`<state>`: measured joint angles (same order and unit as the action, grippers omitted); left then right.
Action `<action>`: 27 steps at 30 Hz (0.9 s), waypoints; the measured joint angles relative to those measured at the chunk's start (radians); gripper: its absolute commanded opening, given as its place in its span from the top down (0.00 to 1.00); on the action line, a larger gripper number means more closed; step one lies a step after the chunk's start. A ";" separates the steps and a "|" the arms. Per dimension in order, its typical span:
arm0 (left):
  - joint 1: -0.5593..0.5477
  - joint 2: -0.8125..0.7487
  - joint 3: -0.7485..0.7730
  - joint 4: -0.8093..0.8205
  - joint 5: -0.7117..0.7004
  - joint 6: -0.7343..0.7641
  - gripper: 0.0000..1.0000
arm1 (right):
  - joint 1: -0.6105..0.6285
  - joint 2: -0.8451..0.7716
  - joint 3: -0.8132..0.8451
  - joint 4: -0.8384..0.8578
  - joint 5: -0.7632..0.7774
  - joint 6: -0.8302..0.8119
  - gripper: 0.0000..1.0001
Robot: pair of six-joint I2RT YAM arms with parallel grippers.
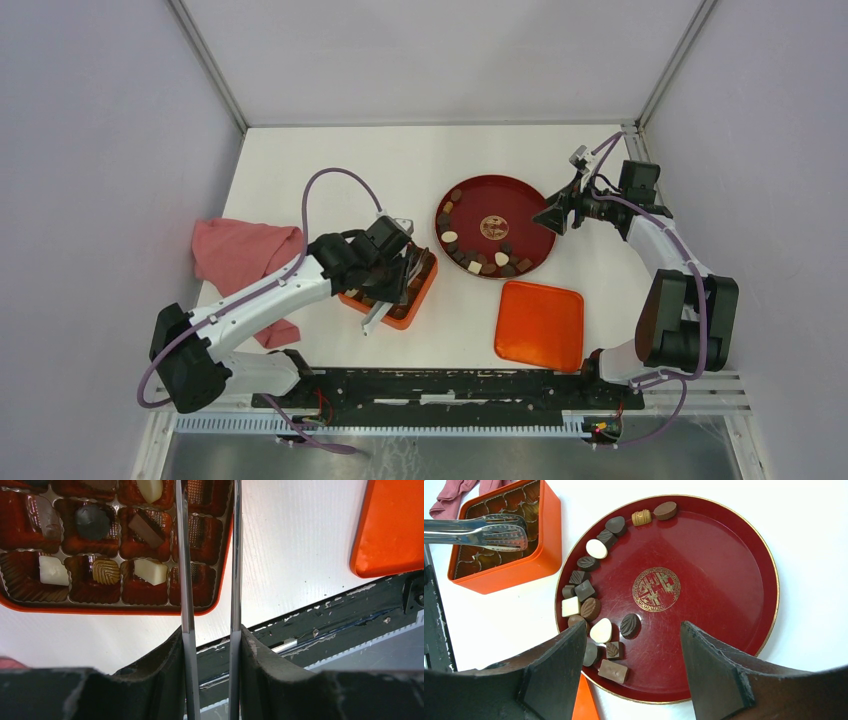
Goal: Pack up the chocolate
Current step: Place the fake chocolate in the packing box.
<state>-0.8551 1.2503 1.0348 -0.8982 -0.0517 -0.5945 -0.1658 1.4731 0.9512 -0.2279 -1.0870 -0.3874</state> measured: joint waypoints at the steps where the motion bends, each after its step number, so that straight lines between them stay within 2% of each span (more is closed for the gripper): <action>1: 0.000 0.000 0.000 0.001 0.000 0.000 0.64 | 0.000 0.000 0.000 0.000 0.000 0.000 0.26; 6: 0.000 0.000 0.000 0.012 0.000 0.000 0.58 | 0.000 0.000 0.000 0.000 0.000 0.000 0.26; 19: 0.000 0.019 0.000 0.016 -0.003 0.000 0.52 | 0.000 0.000 0.000 0.000 0.000 -0.001 0.26; 27: 0.000 0.018 0.000 0.016 -0.016 0.000 0.55 | 0.000 0.000 0.000 0.000 0.000 -0.004 0.26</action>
<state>-0.8555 1.2686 1.0348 -0.8822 -0.0673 -0.5945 -0.1658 1.4731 0.9512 -0.2283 -1.0870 -0.3916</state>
